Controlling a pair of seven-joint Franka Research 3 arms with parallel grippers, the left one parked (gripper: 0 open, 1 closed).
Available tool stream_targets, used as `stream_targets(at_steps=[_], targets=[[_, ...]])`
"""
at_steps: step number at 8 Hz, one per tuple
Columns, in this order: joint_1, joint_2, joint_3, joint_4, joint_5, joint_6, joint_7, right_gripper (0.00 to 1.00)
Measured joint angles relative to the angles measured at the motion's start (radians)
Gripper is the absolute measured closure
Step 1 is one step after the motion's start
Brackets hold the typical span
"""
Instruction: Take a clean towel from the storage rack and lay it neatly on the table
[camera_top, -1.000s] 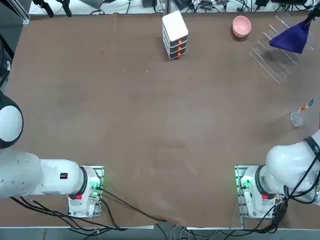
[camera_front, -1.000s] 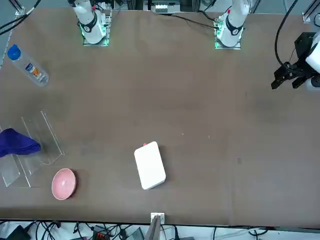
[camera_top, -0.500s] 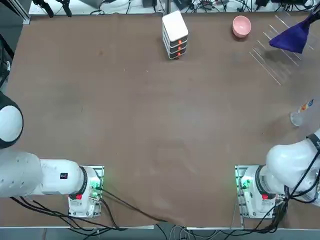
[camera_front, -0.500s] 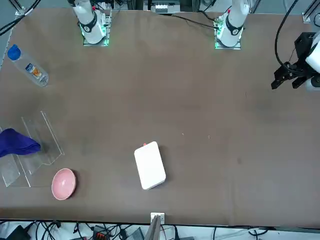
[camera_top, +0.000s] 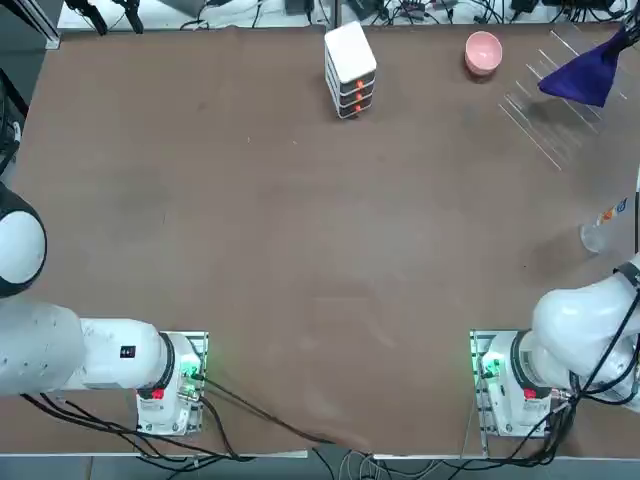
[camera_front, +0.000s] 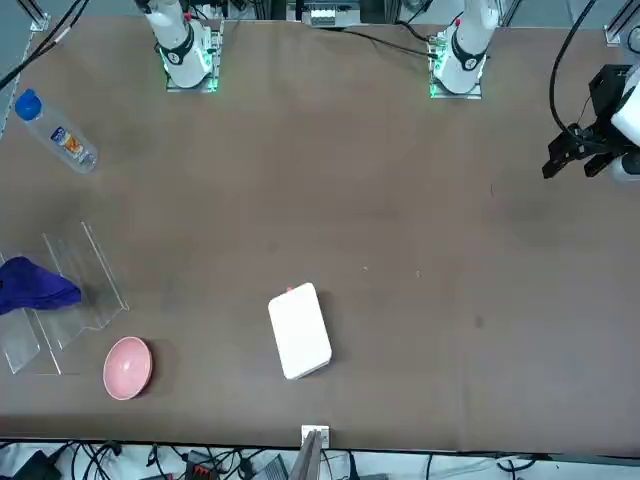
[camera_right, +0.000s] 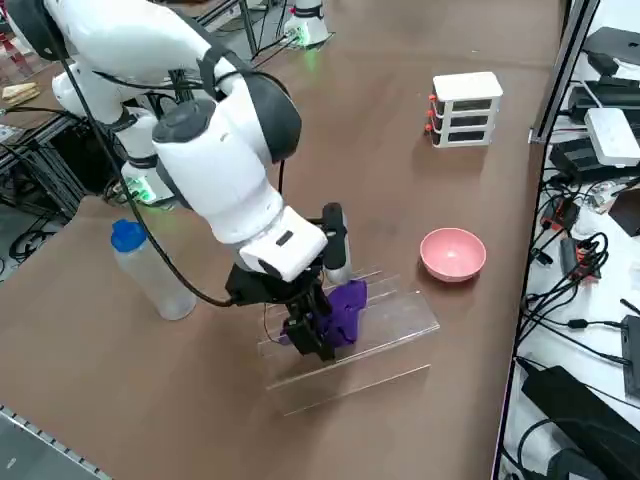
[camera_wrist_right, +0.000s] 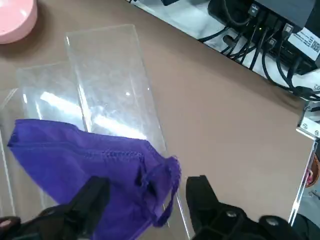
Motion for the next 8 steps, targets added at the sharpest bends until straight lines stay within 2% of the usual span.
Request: stream_targets(at_steps=[1, 3, 4, 5, 8], targets=[[0.000, 0.007, 0.002, 0.000, 0.000, 0.014, 0.000, 0.13], [0.000, 0.008, 0.004, 0.001, 0.000, 0.021, 0.000, 0.57], [0.000, 0.007, 0.004, 0.003, 0.000, 0.021, 0.000, 0.76], [0.000, 0.006, 0.006, 0.005, 0.001, 0.021, 0.000, 0.90], [0.001, -0.002, 0.021, 0.007, 0.004, 0.002, 0.002, 0.95]])
